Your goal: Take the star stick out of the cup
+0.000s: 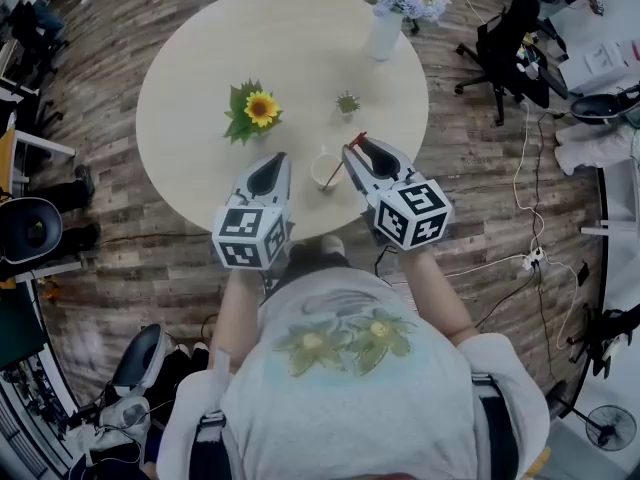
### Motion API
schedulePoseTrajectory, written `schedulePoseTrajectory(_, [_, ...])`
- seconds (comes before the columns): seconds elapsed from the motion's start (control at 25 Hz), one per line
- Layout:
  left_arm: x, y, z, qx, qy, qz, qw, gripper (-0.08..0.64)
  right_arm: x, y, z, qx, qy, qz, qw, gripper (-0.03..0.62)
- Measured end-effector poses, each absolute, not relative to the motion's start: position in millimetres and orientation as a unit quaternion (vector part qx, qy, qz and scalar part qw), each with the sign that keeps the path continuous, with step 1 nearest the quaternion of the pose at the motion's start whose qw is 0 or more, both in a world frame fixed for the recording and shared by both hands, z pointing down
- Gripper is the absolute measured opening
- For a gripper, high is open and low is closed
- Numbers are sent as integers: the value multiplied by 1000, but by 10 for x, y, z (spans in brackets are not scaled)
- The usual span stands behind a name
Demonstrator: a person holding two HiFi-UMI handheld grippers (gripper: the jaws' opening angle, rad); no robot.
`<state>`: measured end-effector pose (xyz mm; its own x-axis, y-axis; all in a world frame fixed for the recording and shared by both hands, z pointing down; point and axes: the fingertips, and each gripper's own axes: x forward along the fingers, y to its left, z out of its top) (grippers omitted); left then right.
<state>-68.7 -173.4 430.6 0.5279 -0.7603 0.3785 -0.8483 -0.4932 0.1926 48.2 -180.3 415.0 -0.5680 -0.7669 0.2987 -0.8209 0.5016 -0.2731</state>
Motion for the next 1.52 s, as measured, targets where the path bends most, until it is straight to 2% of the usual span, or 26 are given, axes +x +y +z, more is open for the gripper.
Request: schedulePoseTrajectory(1.52, [-689,-1500,4482,845,-476,131,206,3,180,-1467,4612,399,-876,230,141,133])
